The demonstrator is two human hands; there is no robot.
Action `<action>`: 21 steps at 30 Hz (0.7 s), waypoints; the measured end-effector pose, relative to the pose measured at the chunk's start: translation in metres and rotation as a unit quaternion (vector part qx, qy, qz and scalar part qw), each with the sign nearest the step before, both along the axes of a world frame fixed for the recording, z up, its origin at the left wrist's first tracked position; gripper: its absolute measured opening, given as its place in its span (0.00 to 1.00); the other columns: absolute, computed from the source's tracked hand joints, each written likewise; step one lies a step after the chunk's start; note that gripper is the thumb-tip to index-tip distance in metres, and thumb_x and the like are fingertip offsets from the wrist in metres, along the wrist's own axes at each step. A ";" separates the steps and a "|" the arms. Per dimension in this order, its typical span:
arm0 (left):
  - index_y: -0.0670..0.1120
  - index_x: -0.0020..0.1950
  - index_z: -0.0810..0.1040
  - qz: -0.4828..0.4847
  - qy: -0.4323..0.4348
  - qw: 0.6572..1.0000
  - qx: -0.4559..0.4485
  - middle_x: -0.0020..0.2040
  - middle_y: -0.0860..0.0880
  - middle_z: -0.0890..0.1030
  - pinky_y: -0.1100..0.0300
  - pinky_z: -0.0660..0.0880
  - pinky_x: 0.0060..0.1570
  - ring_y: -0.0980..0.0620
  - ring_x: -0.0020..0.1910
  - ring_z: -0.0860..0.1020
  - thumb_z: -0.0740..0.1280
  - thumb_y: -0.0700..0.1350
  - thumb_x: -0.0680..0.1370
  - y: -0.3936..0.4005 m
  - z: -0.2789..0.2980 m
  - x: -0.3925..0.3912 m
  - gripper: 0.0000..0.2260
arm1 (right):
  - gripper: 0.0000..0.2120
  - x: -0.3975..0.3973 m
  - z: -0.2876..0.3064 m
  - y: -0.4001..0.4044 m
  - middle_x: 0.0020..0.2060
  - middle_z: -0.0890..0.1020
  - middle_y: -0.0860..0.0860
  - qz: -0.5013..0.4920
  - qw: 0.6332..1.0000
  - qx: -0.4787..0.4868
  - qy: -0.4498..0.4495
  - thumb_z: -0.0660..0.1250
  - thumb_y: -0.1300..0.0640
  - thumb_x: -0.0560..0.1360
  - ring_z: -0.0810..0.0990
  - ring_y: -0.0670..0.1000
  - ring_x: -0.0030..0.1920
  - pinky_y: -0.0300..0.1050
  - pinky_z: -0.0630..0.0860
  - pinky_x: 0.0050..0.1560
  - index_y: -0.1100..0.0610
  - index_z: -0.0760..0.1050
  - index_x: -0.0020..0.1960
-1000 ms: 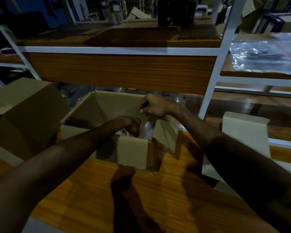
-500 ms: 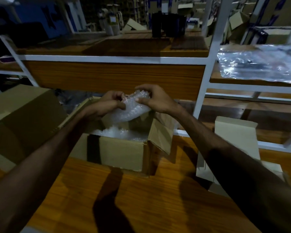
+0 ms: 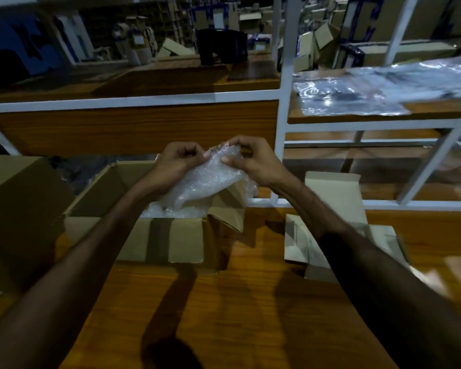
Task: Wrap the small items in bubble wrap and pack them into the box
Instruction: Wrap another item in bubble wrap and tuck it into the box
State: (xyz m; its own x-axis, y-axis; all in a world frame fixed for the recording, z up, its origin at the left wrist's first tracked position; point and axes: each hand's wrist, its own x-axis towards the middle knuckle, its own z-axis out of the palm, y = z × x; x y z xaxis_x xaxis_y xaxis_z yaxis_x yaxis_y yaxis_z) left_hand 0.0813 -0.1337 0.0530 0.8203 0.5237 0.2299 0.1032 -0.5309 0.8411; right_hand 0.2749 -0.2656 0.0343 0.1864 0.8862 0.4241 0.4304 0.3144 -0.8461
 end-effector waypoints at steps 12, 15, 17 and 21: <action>0.42 0.44 0.81 0.135 -0.081 0.987 0.021 0.37 0.50 0.79 0.65 0.72 0.35 0.57 0.35 0.76 0.66 0.44 0.85 -0.154 -0.013 0.042 0.11 | 0.21 0.024 -0.015 -0.160 0.42 0.81 0.57 -0.018 0.990 -0.082 0.109 0.63 0.46 0.85 0.79 0.55 0.38 0.45 0.77 0.36 0.63 0.83 0.54; 0.44 0.42 0.77 0.156 -0.072 0.984 -0.042 0.35 0.50 0.75 0.63 0.71 0.34 0.60 0.31 0.74 0.63 0.44 0.86 -0.198 -0.026 0.056 0.13 | 0.29 0.027 -0.027 -0.209 0.48 0.84 0.56 -0.027 0.982 -0.108 0.155 0.61 0.36 0.82 0.82 0.56 0.45 0.47 0.79 0.43 0.61 0.84 0.53; 0.44 0.41 0.77 0.164 -0.064 0.981 -0.088 0.35 0.48 0.76 0.58 0.72 0.34 0.56 0.32 0.75 0.64 0.46 0.86 -0.226 -0.039 0.062 0.14 | 0.27 0.028 -0.038 -0.236 0.60 0.85 0.54 -0.001 0.969 -0.106 0.222 0.59 0.35 0.81 0.84 0.55 0.58 0.52 0.81 0.56 0.55 0.83 0.60; 0.37 0.53 0.82 0.186 -0.055 0.953 -0.234 0.42 0.44 0.82 0.51 0.75 0.38 0.45 0.38 0.79 0.66 0.50 0.84 -0.269 -0.074 0.071 0.16 | 0.42 0.026 -0.064 -0.278 0.71 0.78 0.60 0.104 0.895 -0.052 0.430 0.65 0.26 0.72 0.76 0.62 0.72 0.66 0.71 0.72 0.56 0.75 0.73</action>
